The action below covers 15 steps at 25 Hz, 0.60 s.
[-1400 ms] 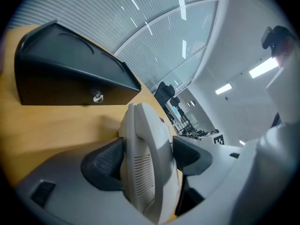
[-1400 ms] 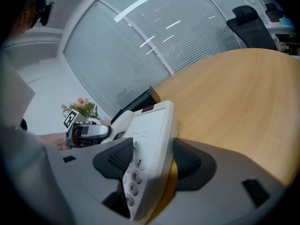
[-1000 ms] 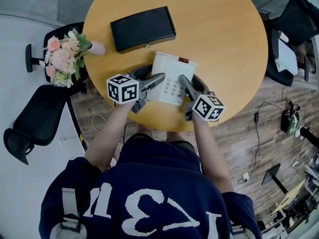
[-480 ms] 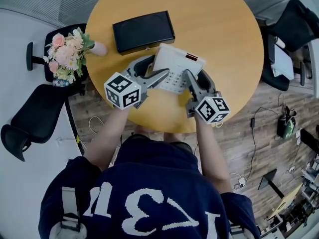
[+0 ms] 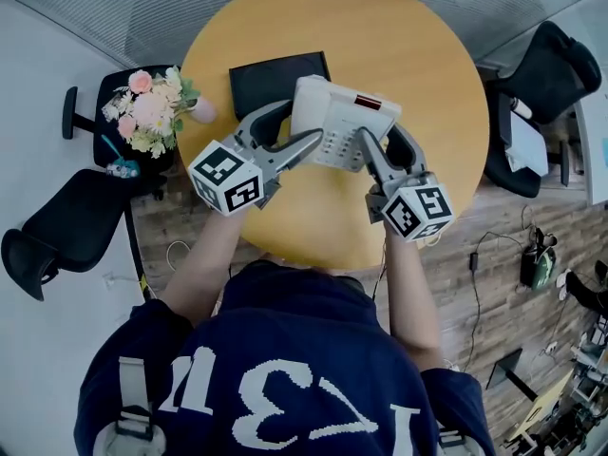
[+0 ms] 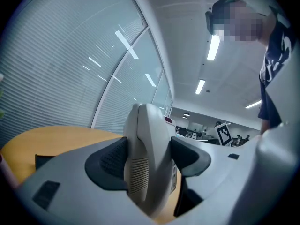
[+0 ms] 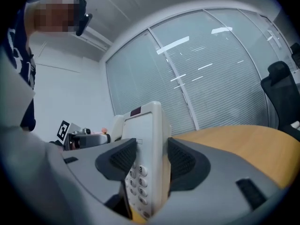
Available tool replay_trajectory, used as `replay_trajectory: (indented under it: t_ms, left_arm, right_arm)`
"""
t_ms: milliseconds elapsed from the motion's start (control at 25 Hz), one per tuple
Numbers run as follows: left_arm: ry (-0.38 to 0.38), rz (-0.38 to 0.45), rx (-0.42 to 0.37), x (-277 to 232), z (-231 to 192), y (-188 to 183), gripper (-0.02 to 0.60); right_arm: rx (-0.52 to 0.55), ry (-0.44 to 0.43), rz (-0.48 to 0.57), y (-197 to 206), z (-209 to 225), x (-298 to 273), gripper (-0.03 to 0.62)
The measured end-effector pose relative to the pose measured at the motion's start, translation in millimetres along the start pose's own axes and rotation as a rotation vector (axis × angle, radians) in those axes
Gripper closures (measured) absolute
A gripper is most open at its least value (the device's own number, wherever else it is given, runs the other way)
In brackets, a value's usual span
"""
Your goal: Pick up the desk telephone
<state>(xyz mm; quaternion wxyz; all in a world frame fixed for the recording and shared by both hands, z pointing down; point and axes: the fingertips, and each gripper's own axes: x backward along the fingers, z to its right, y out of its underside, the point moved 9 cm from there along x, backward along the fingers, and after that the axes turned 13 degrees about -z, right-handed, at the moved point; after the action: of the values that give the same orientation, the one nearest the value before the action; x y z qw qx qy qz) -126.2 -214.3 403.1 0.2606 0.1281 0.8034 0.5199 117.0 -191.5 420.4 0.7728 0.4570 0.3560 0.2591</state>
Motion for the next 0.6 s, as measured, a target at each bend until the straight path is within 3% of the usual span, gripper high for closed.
replay_trajectory:
  t_ms: [600]
  left_arm:
    - [-0.018,0.141,-0.145,27.4,24.1,-74.3,0.287]
  right_arm:
    - [0.1,-0.037,0.146,-72.5,-24.7,17.3,0.372]
